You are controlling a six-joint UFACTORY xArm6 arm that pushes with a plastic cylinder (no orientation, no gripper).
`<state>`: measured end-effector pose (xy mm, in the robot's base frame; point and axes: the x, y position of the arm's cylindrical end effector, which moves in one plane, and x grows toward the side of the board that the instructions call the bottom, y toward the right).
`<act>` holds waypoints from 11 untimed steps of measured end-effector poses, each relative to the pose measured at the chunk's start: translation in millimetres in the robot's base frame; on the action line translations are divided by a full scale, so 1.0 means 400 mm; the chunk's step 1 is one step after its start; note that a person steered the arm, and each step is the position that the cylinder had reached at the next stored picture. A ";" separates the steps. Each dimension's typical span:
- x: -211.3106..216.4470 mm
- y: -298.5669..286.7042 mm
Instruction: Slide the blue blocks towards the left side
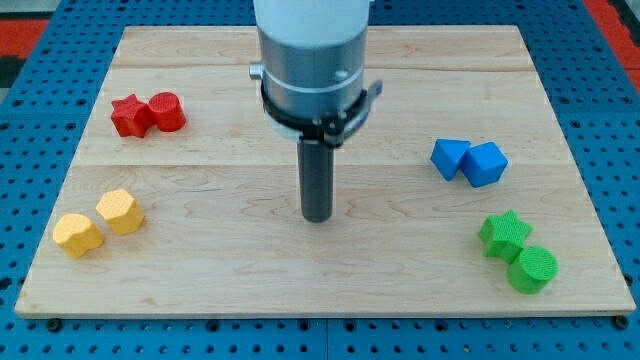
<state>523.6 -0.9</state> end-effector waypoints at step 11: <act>-0.258 0.392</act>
